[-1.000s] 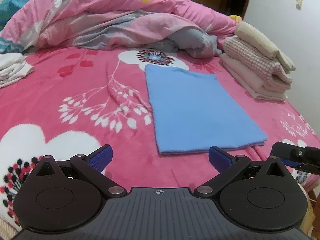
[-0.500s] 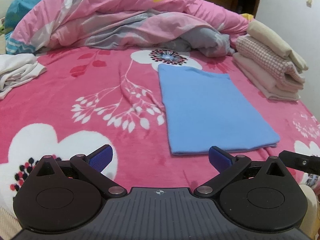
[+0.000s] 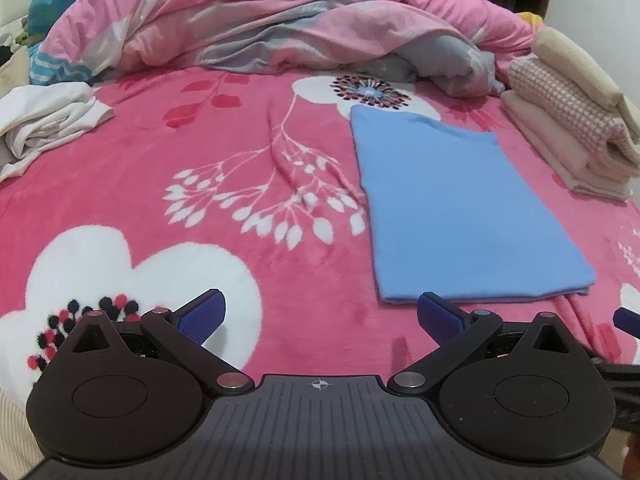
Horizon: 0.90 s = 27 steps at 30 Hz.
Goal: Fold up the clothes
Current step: 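Withdraw both open grippers from the folded light-blue shirt, then lower both grippers to the folded shirt's edge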
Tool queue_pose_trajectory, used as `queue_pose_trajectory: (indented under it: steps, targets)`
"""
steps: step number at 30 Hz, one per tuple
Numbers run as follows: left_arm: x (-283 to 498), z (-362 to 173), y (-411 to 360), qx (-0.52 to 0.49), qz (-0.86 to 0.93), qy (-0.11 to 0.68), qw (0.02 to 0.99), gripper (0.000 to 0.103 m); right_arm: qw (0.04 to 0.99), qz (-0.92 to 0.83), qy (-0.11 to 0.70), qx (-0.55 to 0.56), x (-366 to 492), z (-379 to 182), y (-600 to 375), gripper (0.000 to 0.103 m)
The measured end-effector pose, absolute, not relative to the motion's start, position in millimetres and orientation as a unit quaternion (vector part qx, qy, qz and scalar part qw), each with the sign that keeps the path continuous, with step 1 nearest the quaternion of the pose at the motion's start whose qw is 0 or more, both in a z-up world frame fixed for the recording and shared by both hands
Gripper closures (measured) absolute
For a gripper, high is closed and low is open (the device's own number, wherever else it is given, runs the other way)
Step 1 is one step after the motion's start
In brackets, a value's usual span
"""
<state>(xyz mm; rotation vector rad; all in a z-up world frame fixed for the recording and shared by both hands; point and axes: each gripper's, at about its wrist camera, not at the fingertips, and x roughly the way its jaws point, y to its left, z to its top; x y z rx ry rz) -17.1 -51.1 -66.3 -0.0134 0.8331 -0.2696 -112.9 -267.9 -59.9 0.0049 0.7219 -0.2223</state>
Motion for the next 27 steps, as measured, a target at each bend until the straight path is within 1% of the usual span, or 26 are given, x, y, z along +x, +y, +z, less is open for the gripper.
queue_pose_trajectory:
  steps: [4, 27]
  targets:
    - [-14, -70, -50, -0.005, -0.124, 0.411, 0.903, 0.0, 0.919, -0.115, 0.377, 0.009, -107, -76, -269, 0.0]
    - [-4, -84, -48, 0.005, -0.102, 0.435, 0.895, 0.0, 0.919, -0.098, 0.381, 0.034, -106, -77, -279, 0.0]
